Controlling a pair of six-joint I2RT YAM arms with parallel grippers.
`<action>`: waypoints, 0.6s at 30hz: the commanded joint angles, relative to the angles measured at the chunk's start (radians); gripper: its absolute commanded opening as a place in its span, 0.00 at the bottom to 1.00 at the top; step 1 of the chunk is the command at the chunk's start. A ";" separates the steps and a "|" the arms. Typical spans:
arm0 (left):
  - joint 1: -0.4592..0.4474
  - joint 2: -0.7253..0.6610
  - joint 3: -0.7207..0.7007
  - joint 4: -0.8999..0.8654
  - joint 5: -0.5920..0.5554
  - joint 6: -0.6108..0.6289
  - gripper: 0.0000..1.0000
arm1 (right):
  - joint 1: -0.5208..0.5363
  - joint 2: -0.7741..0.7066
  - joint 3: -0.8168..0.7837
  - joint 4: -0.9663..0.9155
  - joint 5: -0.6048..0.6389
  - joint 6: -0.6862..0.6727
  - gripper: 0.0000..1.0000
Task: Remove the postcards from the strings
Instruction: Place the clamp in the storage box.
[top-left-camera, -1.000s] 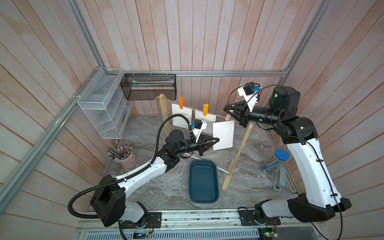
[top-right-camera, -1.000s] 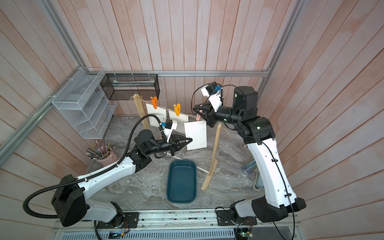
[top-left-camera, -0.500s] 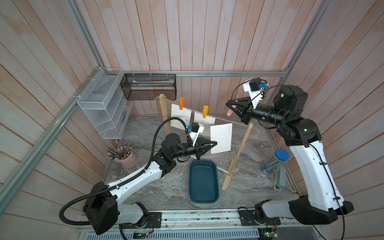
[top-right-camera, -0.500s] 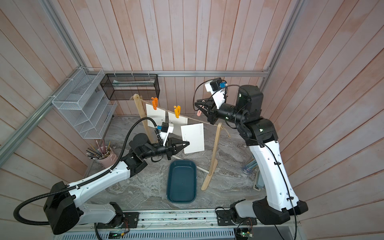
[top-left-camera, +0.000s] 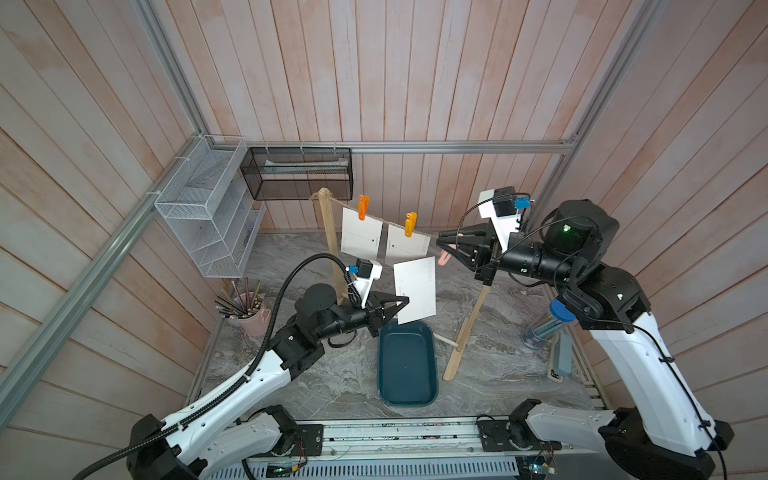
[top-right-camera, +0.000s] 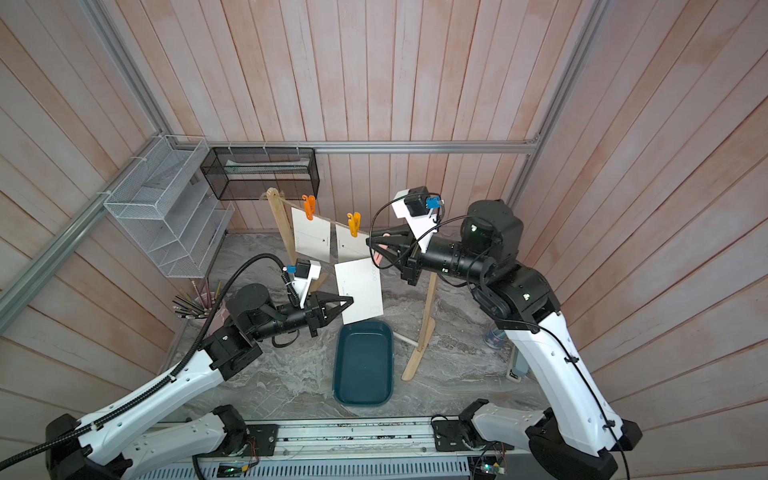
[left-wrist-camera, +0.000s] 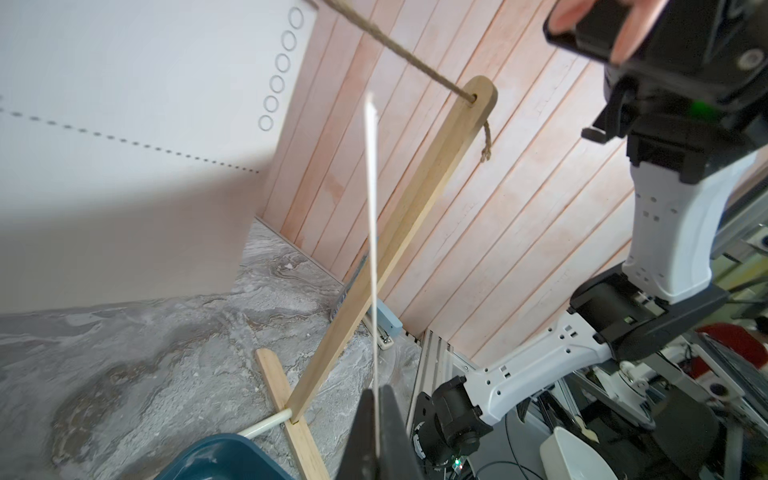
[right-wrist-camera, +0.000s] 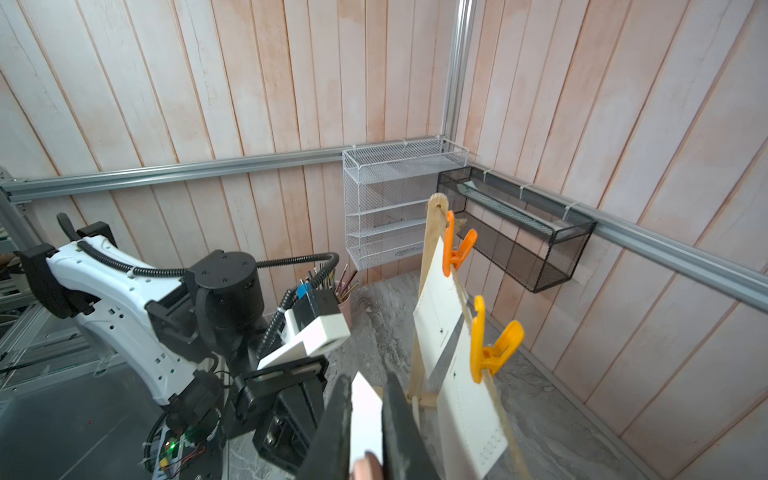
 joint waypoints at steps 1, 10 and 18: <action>-0.002 -0.089 -0.021 -0.245 -0.128 -0.037 0.00 | 0.064 -0.023 -0.087 0.036 0.108 0.033 0.00; 0.001 -0.279 -0.074 -0.679 -0.284 -0.238 0.00 | 0.185 -0.064 -0.413 0.155 0.211 0.159 0.00; 0.001 -0.319 -0.164 -0.816 -0.278 -0.350 0.00 | 0.291 -0.058 -0.664 0.330 0.268 0.301 0.00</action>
